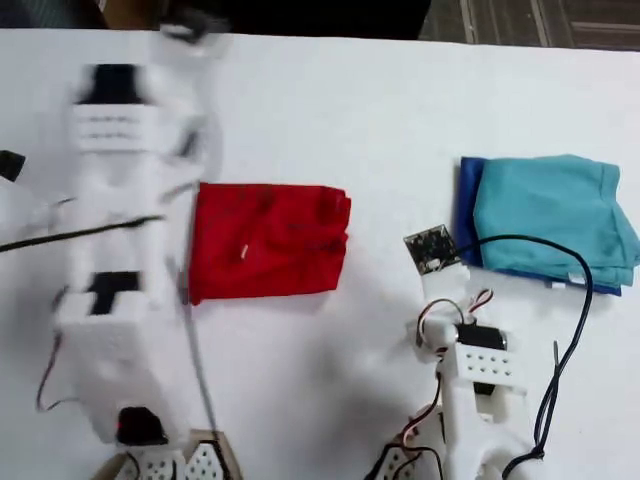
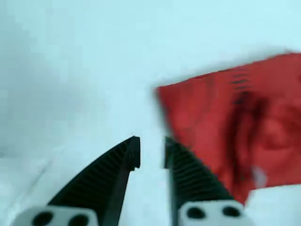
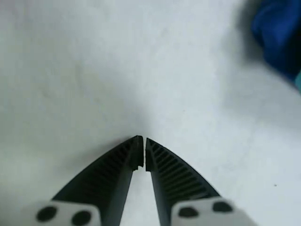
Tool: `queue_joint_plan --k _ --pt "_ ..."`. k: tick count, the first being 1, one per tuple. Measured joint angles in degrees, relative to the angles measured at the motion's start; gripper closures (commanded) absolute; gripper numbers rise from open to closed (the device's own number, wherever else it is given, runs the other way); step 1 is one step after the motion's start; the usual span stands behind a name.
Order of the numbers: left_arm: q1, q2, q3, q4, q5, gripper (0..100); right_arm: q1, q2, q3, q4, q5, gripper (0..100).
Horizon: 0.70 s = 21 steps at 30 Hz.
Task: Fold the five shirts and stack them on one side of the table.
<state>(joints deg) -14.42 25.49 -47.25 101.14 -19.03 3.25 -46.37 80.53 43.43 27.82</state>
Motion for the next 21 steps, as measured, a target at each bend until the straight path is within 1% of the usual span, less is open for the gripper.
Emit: queue_joint_plan --k 3,7,9,11,13,17,21 --pt "-10.81 -0.09 0.0 0.0 -2.64 97 0.0 0.0 0.0 0.0 0.0 97.5" --pt "-24.18 -0.09 0.0 0.09 -3.87 97 -0.44 0.0 0.0 0.0 0.09 97.3" --pt "-30.51 -0.09 0.0 0.09 -5.1 97 -2.37 0.0 -0.7 0.09 0.09 97.3" --pt "-35.43 -0.09 0.44 0.09 -6.15 97 -5.1 0.0 -3.43 1.14 0.09 97.4" --pt "-39.21 -0.09 2.64 -0.18 -6.51 97 -8.53 0.0 -7.82 3.34 0.09 97.4" --pt "-44.22 -0.09 11.52 -4.31 -6.51 97 -16.7 1.49 -19.69 9.05 0.09 97.4" --pt "-44.4 -0.09 22.68 -8.44 -5.36 97 -23.91 10.29 -32.7 11.78 0.09 97.4"
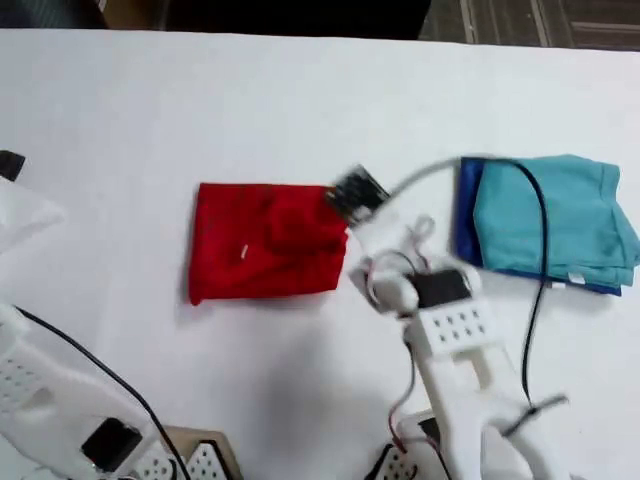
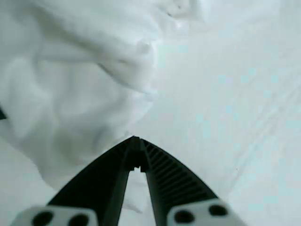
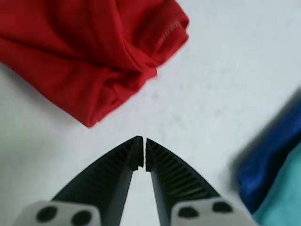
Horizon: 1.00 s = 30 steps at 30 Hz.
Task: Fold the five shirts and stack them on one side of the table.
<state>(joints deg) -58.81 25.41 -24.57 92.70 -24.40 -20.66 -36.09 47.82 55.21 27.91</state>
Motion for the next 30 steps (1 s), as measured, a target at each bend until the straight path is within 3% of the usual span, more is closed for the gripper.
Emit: queue_joint_plan --k 11,19,30 --pt "6.51 0.0 19.78 -8.53 3.69 97 -10.73 38.77 -41.23 10.81 -4.13 97.5" --pt "7.82 0.0 20.22 -8.79 3.69 97 -17.05 59.96 -69.1 14.51 -8.88 97.8" --pt "7.82 -0.35 20.4 -8.88 3.69 97 -17.41 84.13 -92.04 25.67 -12.48 97.9"
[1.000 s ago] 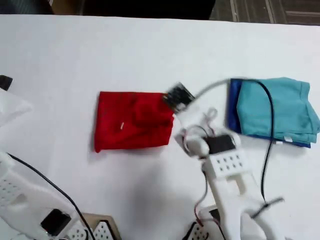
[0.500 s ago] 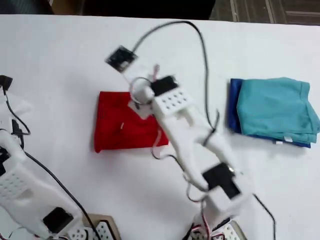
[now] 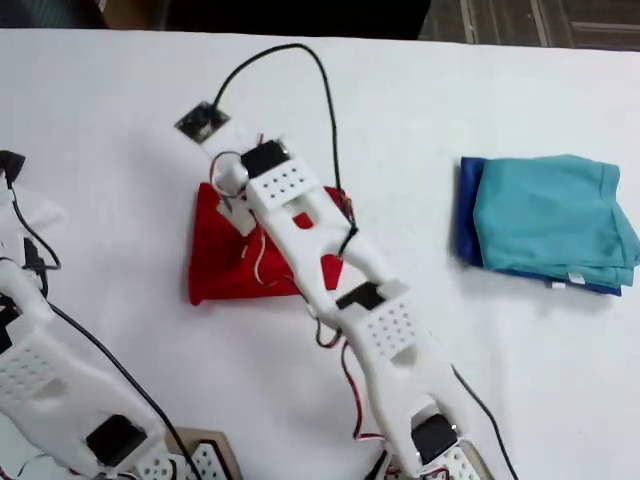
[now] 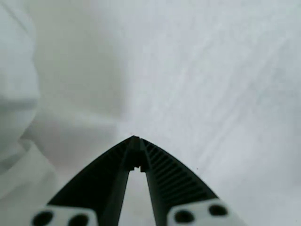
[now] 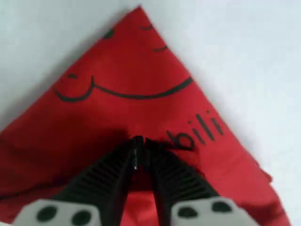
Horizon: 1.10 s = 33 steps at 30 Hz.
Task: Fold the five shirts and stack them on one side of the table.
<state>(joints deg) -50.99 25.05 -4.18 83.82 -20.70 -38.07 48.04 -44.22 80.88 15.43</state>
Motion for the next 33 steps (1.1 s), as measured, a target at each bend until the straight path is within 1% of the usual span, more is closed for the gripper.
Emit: queue_joint_plan --k 4,8,12,17,25,28,33 --pt "0.0 0.0 0.0 0.0 0.0 97 0.53 3.52 -4.84 5.54 0.0 97.8" --pt "0.0 0.0 0.0 0.0 0.0 97 1.76 3.6 -10.02 13.71 0.0 97.8" --pt "0.0 0.0 0.0 -0.62 0.0 97 2.73 2.37 -10.73 16.35 0.0 97.8" --pt "0.0 0.0 0.0 -1.14 0.0 97 3.25 -3.08 -3.34 16.7 0.0 97.8" --pt "0.0 0.0 0.0 -1.93 0.0 97 3.08 -13.36 17.23 16.62 0.0 97.8" --pt "0.0 0.0 0.0 -2.2 0.0 97 2.99 -17.23 20.57 16.62 0.0 97.8" --pt "1.32 0.0 0.0 -2.81 0.0 97 3.08 -18.46 20.92 16.62 0.0 97.8"
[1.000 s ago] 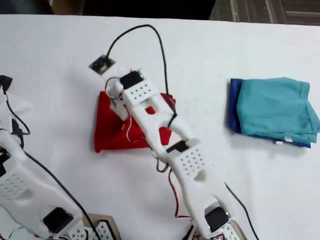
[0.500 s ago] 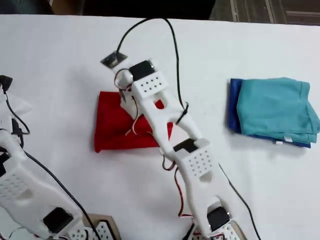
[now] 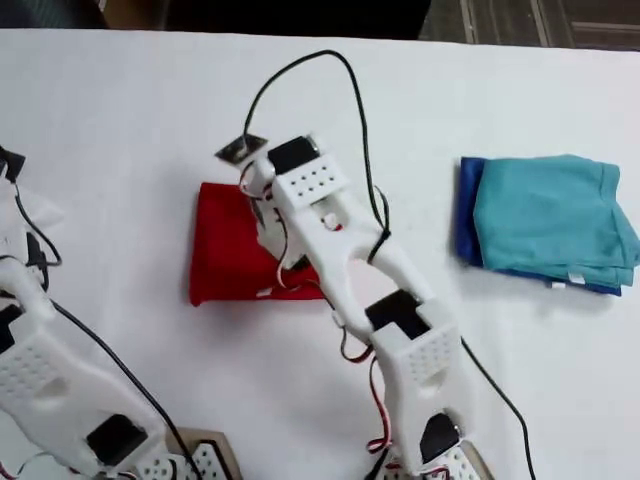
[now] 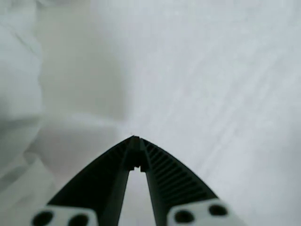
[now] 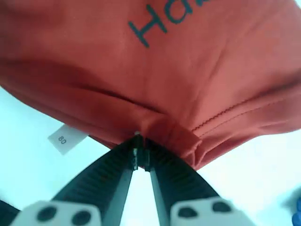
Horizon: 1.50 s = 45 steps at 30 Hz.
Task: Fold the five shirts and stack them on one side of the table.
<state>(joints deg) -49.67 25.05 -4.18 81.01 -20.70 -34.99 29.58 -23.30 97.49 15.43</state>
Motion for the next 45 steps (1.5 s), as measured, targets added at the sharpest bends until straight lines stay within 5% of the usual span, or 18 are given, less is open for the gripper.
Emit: queue_joint_plan --k 8,26,45 --pt "3.16 0.0 0.0 1.76 6.33 97 0.09 -0.09 -7.3 -0.79 0.0 97.8" --pt "6.51 0.0 0.0 4.04 6.42 97 -0.09 9.32 -7.56 -0.53 0.0 97.8" --pt "6.51 0.0 0.0 2.64 6.42 97 3.16 -15.03 16.18 -1.05 5.71 97.8"
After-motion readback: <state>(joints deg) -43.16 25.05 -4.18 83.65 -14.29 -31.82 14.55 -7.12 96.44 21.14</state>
